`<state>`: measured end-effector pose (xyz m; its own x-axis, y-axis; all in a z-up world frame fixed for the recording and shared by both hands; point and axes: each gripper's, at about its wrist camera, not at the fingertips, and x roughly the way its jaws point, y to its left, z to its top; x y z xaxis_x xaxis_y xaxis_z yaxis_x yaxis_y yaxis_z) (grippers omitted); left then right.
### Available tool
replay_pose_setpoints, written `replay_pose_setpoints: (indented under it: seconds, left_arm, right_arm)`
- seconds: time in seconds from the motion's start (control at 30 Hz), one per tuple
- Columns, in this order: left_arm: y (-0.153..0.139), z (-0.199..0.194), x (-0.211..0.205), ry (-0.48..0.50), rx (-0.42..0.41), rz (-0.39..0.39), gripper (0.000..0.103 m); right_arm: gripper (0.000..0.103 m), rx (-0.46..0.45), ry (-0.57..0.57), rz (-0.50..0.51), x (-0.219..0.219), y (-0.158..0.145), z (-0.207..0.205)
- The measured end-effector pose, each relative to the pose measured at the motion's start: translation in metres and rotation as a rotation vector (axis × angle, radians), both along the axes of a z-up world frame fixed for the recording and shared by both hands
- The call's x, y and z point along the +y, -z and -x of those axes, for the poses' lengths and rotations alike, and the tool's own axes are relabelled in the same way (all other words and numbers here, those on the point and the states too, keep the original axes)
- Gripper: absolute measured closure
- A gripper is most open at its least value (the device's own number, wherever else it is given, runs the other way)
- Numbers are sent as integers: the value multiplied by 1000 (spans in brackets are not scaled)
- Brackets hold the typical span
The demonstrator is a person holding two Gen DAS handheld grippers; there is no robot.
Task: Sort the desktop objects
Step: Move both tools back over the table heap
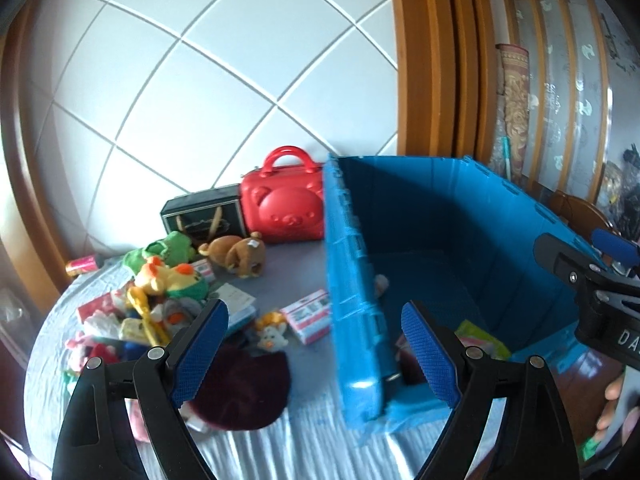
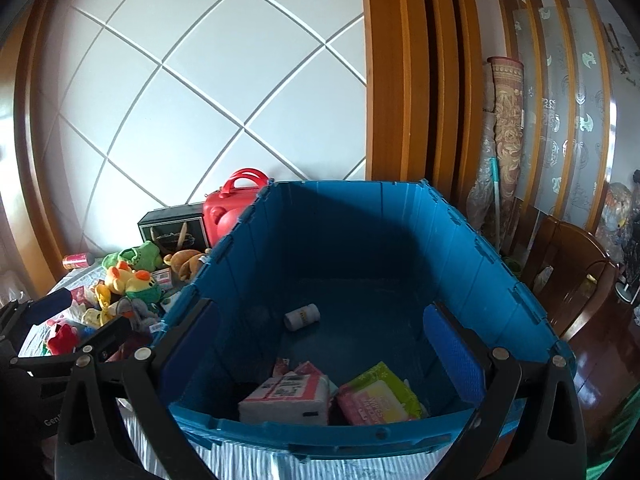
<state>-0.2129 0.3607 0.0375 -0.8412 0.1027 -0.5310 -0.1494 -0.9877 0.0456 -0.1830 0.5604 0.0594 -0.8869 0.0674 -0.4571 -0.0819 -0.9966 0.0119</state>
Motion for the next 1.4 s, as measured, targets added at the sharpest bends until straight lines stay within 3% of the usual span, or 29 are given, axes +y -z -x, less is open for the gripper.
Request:
replay_pose_setpoints:
  seconds: [0.43, 0.63, 0.87, 1.1, 1.4]
  left_arm:
    - [34, -40, -186, -195, -38, 0, 14]
    - [66, -63, -283, -295, -93, 31, 13]
    - [112, -71, -369, -381, -186, 36, 13]
    - [157, -38, -396, -436, -291, 11, 14]
    - [186, 45, -386, -464, -375, 34, 13]
  right_arm:
    - [0, -4, -176, -7, -165, 12, -2]
    - [0, -52, -259, 18, -254, 43, -5]
    - [0, -159, -326, 28, -338, 92, -4]
    - [0, -288, -362, -18, -377, 139, 28]
    - [0, -409, -371, -9, -370, 183, 123]
